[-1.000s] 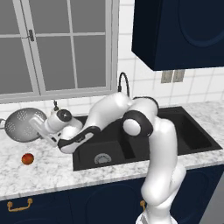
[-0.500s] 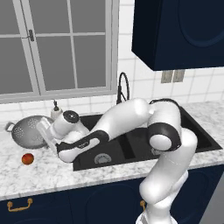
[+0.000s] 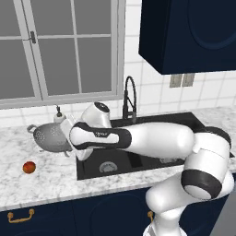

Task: Put the colander in the sink, put the apple in the colander, and turn on the sink faucet and pour water over the colander.

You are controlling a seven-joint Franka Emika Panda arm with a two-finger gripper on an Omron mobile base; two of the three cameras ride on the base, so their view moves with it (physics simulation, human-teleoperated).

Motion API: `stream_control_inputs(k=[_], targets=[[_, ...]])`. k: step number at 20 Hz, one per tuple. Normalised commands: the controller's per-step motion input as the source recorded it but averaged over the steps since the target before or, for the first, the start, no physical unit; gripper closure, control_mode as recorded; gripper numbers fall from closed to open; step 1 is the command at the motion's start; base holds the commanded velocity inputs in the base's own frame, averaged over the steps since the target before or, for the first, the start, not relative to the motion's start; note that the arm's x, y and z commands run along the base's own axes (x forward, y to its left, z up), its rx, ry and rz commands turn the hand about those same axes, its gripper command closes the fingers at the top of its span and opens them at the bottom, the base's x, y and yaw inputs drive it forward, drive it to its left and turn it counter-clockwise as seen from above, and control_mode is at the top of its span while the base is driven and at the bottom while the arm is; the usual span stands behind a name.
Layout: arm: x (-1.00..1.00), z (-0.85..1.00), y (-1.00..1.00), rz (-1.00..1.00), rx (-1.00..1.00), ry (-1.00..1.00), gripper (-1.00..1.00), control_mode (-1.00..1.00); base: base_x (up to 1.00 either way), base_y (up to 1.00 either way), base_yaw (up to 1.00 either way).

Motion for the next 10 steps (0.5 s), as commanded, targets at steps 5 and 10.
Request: stream_control_inputs(k=[5,10], targets=[[-0.20,0.49,-0.76,-0.01,0.00,0.22,1.00,-1.00,0.00,0.00,0.00],[0.00,0.35,-0.72,-0.08,-0.04,0.16,1.00,-1.00,0.00,0.00,0.00]])
